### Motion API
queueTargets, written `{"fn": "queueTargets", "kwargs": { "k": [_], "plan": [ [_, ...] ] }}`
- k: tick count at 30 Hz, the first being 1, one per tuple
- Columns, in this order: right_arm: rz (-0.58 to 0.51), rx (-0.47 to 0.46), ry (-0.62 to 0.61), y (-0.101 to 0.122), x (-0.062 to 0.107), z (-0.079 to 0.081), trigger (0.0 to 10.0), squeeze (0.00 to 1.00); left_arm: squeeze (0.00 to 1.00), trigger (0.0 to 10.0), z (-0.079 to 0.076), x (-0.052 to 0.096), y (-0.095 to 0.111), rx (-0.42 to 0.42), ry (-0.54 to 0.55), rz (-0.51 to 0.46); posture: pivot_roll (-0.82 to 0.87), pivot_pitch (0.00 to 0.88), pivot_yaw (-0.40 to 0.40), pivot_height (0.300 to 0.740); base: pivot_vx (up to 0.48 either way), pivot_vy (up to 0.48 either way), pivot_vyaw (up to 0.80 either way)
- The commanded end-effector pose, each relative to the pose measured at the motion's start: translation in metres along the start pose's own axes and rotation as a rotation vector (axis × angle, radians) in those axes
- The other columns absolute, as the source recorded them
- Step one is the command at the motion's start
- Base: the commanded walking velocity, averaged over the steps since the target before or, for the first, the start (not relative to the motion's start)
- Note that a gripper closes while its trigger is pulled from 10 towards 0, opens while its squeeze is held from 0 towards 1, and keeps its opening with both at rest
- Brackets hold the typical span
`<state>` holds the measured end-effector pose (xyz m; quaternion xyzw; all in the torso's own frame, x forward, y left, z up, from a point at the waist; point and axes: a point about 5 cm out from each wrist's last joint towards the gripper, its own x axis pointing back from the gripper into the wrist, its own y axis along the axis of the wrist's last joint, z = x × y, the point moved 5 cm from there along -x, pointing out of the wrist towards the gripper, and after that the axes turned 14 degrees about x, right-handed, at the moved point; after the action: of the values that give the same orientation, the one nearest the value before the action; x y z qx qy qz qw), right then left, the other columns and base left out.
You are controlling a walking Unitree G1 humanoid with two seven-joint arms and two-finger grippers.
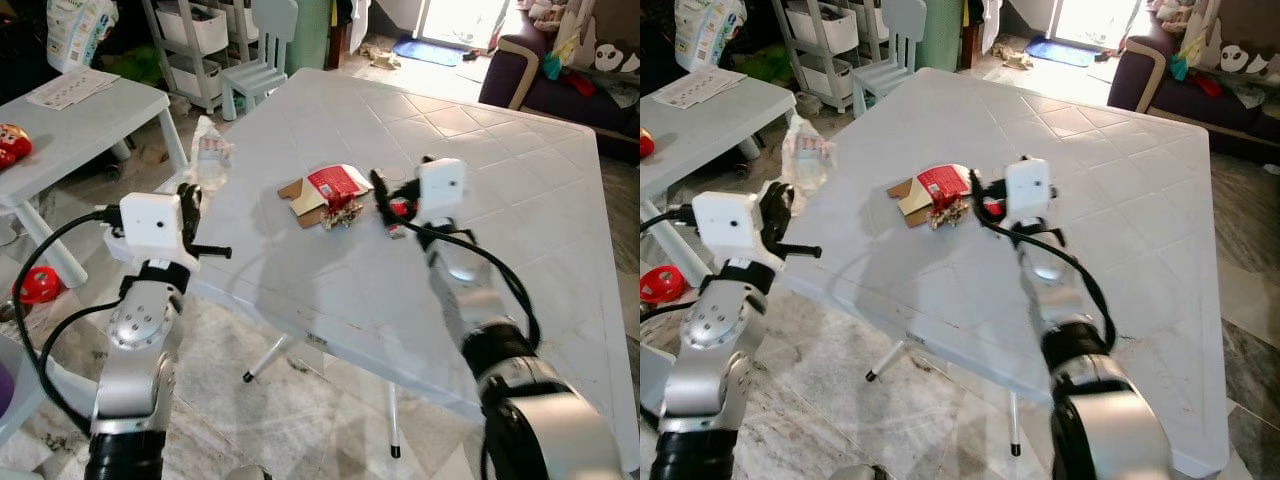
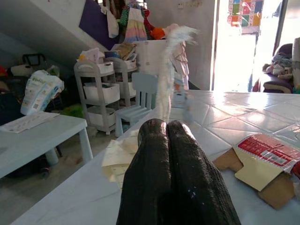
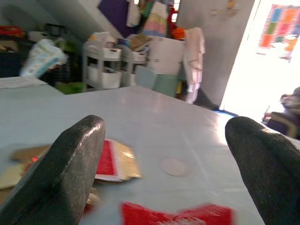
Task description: Picking trash to rubbish bin
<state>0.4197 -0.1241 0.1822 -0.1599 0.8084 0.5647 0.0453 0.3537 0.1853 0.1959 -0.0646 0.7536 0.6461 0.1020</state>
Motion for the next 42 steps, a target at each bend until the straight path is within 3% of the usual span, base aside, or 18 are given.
{"fn": "queueTargets", "kwargs": {
  "k": [1, 6, 20, 29, 35, 39, 42],
  "plan": [
    [0.000, -0.003, -0.014, 0.001, 0.003, -0.006, 10.0, 0.00, 0.00, 0.0, 0.001, -0.004, 0.002, 0.008, -0.003, -0.012, 0.05, 0.012, -0.020, 0.740, 0.000, 0.322, 0.00],
    [0.028, -0.005, -0.030, -0.004, 0.013, -0.009, 10.0, 0.00, 0.00, 0.0, 0.006, -0.010, 0.001, 0.016, 0.014, -0.009, 0.04, 0.000, -0.011, 0.740, 0.000, 0.435, -0.43],
    [0.038, 0.006, -0.028, 0.003, 0.016, -0.014, 10.0, 0.00, 0.00, 0.0, 0.016, -0.020, 0.002, 0.017, 0.042, -0.020, 0.03, 0.000, -0.015, 0.740, 0.000, 0.472, -0.64],
    [0.039, 0.060, -0.008, 0.009, 0.016, -0.020, 10.0, 0.00, 0.00, 0.0, 0.015, -0.021, 0.000, 0.020, 0.039, -0.017, 0.03, 0.000, -0.015, 0.740, 0.000, 0.000, 0.00],
    [0.032, 0.125, 0.071, 0.016, 0.018, -0.024, 10.0, 0.00, 0.00, 0.0, 0.015, -0.026, -0.001, 0.055, 0.049, -0.011, 0.01, 0.000, -0.006, 0.740, 0.000, 0.000, 0.00],
    [0.023, 0.150, 0.170, 0.022, 0.020, -0.014, 10.0, 0.00, 0.00, 0.0, 0.015, -0.029, -0.001, 0.053, 0.051, -0.006, -0.01, 0.000, 0.007, 0.740, 0.000, 0.000, 0.00],
    [0.008, 0.137, 0.229, 0.027, 0.021, 0.004, 10.0, 0.00, 0.00, 0.0, 0.014, -0.031, -0.003, 0.068, 0.064, 0.001, -0.01, 0.000, 0.010, 0.740, 0.000, 0.000, 0.00]
  ]
}}
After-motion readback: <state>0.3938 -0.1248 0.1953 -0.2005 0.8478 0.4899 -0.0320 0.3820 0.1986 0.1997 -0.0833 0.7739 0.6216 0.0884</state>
